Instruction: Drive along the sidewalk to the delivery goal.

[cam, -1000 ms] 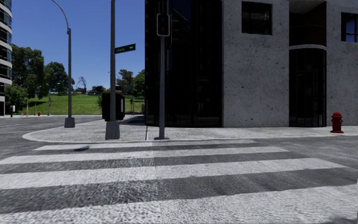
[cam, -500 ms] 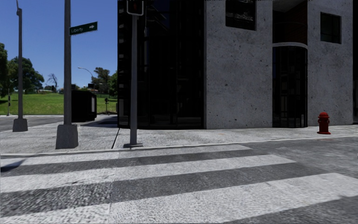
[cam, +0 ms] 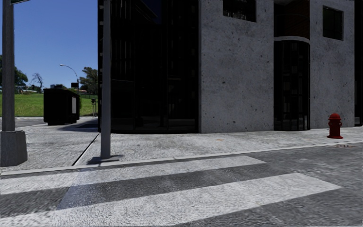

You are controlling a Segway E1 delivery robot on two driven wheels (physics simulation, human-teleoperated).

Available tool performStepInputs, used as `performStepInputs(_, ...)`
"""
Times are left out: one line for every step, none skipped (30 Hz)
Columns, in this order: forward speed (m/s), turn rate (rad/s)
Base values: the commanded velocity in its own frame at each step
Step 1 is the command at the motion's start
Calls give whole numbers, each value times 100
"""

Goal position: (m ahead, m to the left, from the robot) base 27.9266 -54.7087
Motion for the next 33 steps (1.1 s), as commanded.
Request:
performStepInputs(200, 0)
performStepInputs(200, 0)
performStepInputs(200, 0)
performStepInputs(200, 0)
performStepInputs(200, 0)
performStepInputs(200, 0)
performStepInputs(200, 0)
performStepInputs(200, 0)
performStepInputs(200, 0)
performStepInputs(200, 0)
performStepInputs(200, 0)
performStepInputs(200, -7)
performStepInputs(200, -7)
performStepInputs(200, -16)
performStepInputs(200, -19)
performStepInputs(200, -21)
performStepInputs(200, -22)
performStepInputs(200, -22)
performStepInputs(200, -25)
performStepInputs(200, -27)
performStepInputs(200, -28)
performStepInputs(200, -28)
performStepInputs(200, -29)
performStepInputs(200, -29)
performStepInputs(200, -30)
performStepInputs(200, -33)
performStepInputs(200, -33)
performStepInputs(200, -34)
performStepInputs(200, -35)
performStepInputs(200, -38)
performStepInputs(200, -38)
performStepInputs(200, -47)
performStepInputs(200, -51)
